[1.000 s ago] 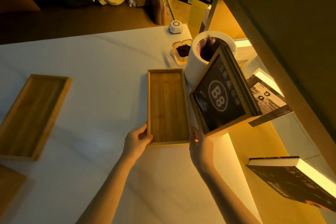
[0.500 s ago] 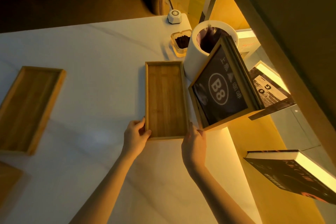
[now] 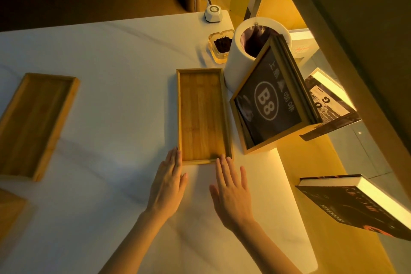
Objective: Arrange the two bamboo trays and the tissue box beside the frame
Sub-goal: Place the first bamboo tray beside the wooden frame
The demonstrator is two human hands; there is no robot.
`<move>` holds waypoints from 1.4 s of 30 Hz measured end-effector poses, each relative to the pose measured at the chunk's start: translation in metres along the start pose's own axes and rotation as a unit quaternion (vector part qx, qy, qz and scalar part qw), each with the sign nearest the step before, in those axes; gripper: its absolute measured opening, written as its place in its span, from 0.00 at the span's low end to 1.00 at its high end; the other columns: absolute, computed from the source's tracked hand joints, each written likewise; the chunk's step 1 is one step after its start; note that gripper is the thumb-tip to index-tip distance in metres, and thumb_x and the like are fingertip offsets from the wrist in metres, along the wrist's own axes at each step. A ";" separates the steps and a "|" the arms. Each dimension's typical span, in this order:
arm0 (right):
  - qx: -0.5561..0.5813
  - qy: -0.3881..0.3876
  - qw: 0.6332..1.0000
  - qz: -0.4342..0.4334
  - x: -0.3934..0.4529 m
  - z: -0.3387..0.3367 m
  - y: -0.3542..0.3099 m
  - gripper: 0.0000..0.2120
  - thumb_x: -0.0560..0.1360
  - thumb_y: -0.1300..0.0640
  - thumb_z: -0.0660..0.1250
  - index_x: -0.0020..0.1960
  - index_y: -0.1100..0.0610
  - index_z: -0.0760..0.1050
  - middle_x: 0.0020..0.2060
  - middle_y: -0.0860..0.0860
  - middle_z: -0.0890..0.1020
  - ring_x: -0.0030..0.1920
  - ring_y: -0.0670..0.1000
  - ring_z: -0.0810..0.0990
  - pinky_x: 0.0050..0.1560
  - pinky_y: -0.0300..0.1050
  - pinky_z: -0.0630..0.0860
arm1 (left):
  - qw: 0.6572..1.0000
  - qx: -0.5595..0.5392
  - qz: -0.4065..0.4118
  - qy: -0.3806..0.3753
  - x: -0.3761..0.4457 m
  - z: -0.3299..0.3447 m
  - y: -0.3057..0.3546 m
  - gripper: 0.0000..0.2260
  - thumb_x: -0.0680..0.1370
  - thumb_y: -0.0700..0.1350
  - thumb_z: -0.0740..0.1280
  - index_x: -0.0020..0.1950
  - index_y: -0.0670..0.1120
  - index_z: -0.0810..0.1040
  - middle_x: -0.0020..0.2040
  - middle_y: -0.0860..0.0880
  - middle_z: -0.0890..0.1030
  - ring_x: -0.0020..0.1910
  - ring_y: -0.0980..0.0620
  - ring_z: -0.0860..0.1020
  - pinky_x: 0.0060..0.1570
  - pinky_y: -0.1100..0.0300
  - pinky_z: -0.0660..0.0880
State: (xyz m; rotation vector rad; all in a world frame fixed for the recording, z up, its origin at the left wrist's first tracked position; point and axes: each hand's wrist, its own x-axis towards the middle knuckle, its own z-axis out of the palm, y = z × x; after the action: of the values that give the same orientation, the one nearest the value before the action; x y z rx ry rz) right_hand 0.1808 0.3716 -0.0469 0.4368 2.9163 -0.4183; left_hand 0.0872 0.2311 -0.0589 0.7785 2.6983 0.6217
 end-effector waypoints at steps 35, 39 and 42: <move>0.025 0.004 1.000 0.016 0.001 -0.008 0.031 0.25 0.77 0.51 0.58 0.71 0.56 0.57 0.72 0.54 0.61 0.72 0.57 0.53 0.69 0.59 0.51 | 0.999 -0.025 0.004 -0.035 0.001 0.008 0.021 0.25 0.78 0.50 0.55 0.72 0.45 0.52 0.74 0.42 0.60 0.71 0.44 0.62 0.68 0.49 0.61; 0.020 0.030 0.999 0.022 0.003 -0.011 0.028 0.23 0.76 0.53 0.60 0.69 0.57 0.62 0.69 0.55 0.67 0.70 0.58 0.60 0.68 0.59 0.57 | 0.997 -0.030 0.013 -0.065 0.006 -0.003 0.018 0.36 0.70 0.65 0.35 0.72 0.46 0.51 0.75 0.45 0.58 0.72 0.47 0.60 0.70 0.52 0.59; 0.020 0.012 0.999 0.023 0.003 -0.010 0.027 0.23 0.78 0.51 0.55 0.71 0.56 0.57 0.72 0.54 0.61 0.73 0.57 0.54 0.70 0.55 0.50 | 0.995 -0.036 0.000 -0.089 0.008 -0.008 0.019 0.42 0.66 0.69 0.29 0.73 0.47 0.50 0.75 0.46 0.57 0.72 0.47 0.60 0.70 0.52 0.59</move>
State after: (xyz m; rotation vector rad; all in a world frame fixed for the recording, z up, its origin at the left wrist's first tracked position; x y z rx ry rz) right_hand 0.1850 0.4006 -0.0452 0.5157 2.9195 -0.4688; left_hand 0.0857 0.2471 -0.0439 0.7756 2.5010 0.6148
